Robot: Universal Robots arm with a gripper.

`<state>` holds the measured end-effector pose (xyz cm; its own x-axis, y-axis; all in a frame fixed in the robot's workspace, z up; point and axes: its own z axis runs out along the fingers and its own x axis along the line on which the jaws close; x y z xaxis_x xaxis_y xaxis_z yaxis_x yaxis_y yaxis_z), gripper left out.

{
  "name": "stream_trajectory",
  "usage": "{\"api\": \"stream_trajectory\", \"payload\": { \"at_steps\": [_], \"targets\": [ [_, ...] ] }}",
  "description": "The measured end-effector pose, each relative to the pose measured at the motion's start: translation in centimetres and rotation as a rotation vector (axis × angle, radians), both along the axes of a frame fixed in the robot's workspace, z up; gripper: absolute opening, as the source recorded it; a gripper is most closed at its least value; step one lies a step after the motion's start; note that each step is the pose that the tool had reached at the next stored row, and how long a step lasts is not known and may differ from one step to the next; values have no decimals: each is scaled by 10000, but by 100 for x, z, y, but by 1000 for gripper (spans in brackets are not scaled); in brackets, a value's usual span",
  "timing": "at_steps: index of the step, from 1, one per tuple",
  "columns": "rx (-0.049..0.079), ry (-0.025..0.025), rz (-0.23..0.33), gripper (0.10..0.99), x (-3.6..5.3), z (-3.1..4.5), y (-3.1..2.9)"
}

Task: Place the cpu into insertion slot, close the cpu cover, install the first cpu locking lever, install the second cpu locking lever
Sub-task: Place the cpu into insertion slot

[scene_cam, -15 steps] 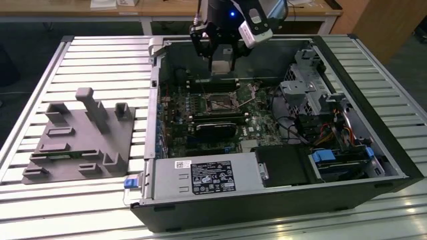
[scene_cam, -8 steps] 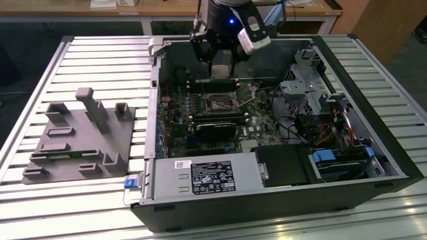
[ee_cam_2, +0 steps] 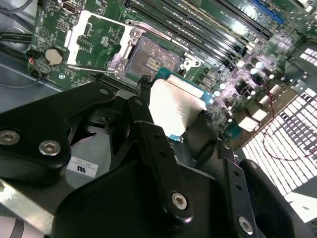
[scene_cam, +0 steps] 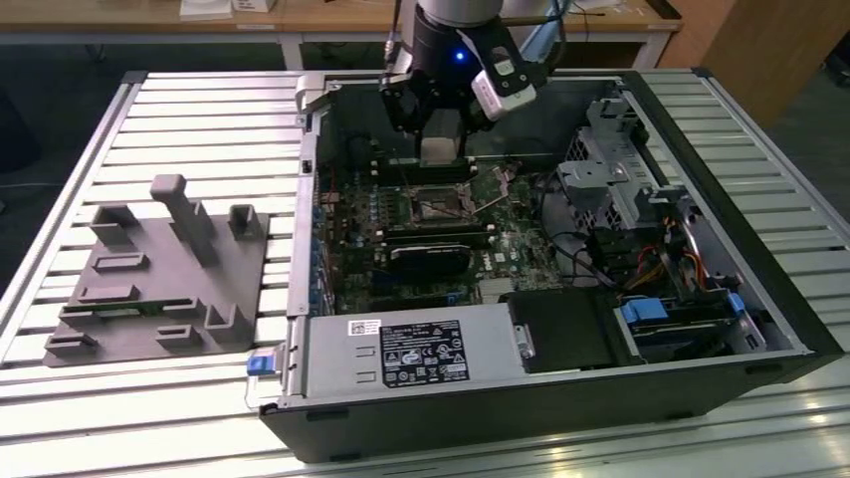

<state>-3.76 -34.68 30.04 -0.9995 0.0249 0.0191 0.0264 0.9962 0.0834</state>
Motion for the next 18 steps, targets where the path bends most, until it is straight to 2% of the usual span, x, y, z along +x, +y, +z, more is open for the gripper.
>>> {"api": "stream_trajectory", "payload": {
  "at_steps": [18],
  "targets": [
    [-18,9,0,537,95,-316,109]
  ]
}}
